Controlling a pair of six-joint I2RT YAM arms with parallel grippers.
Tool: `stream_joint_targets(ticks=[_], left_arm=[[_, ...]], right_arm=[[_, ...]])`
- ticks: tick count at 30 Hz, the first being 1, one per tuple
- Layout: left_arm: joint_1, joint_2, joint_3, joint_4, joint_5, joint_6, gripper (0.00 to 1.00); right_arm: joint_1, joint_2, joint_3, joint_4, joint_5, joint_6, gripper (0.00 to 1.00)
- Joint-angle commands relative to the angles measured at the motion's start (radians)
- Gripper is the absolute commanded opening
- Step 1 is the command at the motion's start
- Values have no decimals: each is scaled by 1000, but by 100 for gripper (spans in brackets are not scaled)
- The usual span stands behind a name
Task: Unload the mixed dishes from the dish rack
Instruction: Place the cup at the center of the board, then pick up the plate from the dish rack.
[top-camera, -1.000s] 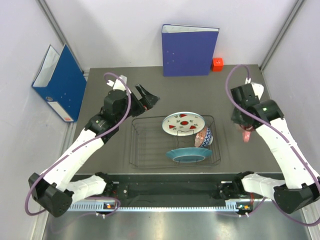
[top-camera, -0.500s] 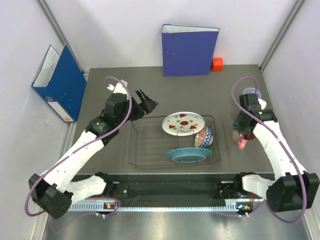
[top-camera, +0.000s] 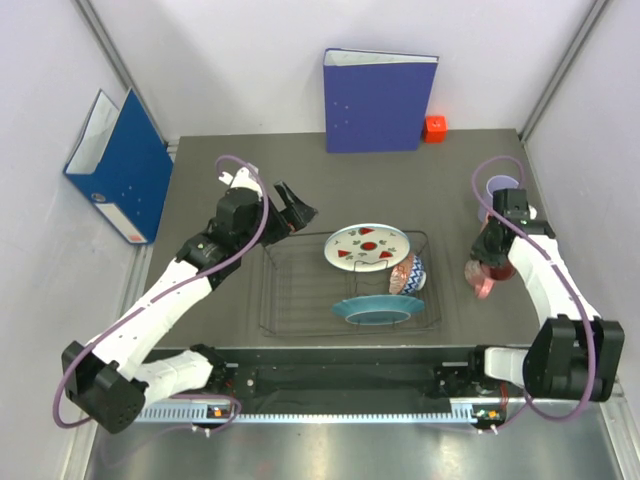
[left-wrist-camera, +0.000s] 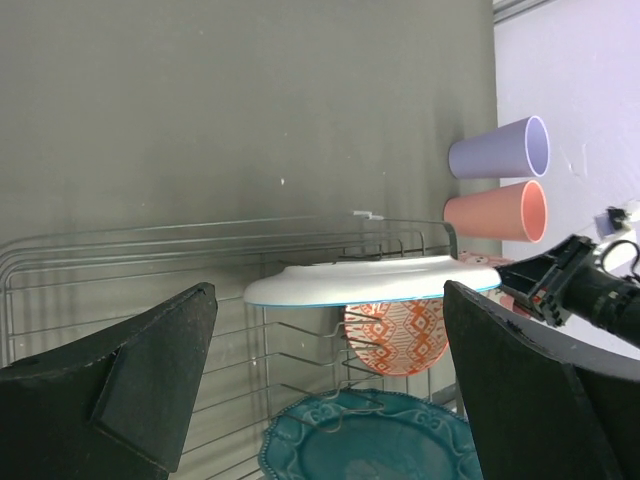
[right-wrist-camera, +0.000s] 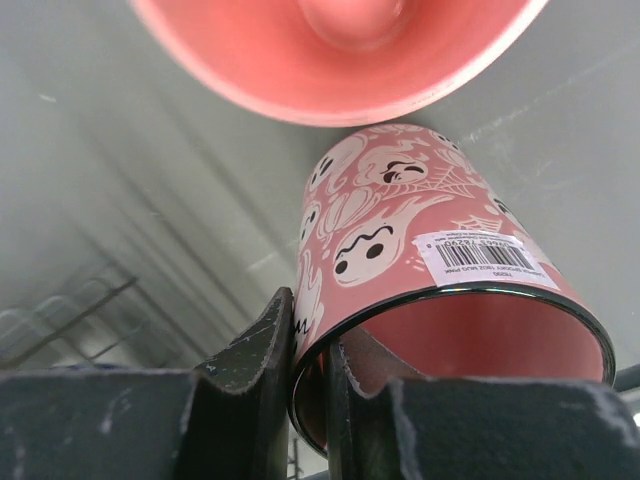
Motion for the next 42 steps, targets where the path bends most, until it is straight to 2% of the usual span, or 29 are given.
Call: stream_joint_targets(ticks=[1, 9, 10, 12, 13, 16, 25, 29, 33, 36, 39, 40, 42], left_arm=[[2, -15, -23, 28, -11, 3, 99], [2, 40, 0, 17, -7, 9, 99], [2, 52, 3, 16, -4, 9, 99], [2, 62, 7, 16, 2, 12, 99], [2, 66, 10, 14, 2, 12, 99], [2, 71, 10, 20, 1, 15, 99], [2, 75, 26, 22, 1, 29, 99], [2, 63, 46, 11, -24, 69, 99], [2, 59, 102, -45, -62, 132, 99], [2, 60, 144, -75, -65, 212, 99], [2, 74, 182, -81, 59, 343, 99], [1, 77, 181, -69, 143, 406, 99], [-10, 74, 175, -50, 205, 451, 99]], right_arm=[[-28, 27, -20, 100, -14, -30, 0], [-28, 68, -26, 129, -18, -20, 2], [-28, 63, -23, 129, -17, -19, 12], [-28, 51, -15, 126, -17, -17, 25], [-28, 36, -9, 124, -17, -17, 36], [-28, 13, 25, 103, -5, -22, 49], [-4, -82, 179, 47, -9, -4, 58], [33, -118, 313, 66, -31, 27, 61], [155, -151, 393, 106, -49, 43, 62], [276, -190, 379, 207, -81, 38, 62], [418, -228, 318, 375, -113, -13, 62], [450, -237, 274, 456, -107, -43, 62], [504, -262, 227, 558, -92, -57, 62]])
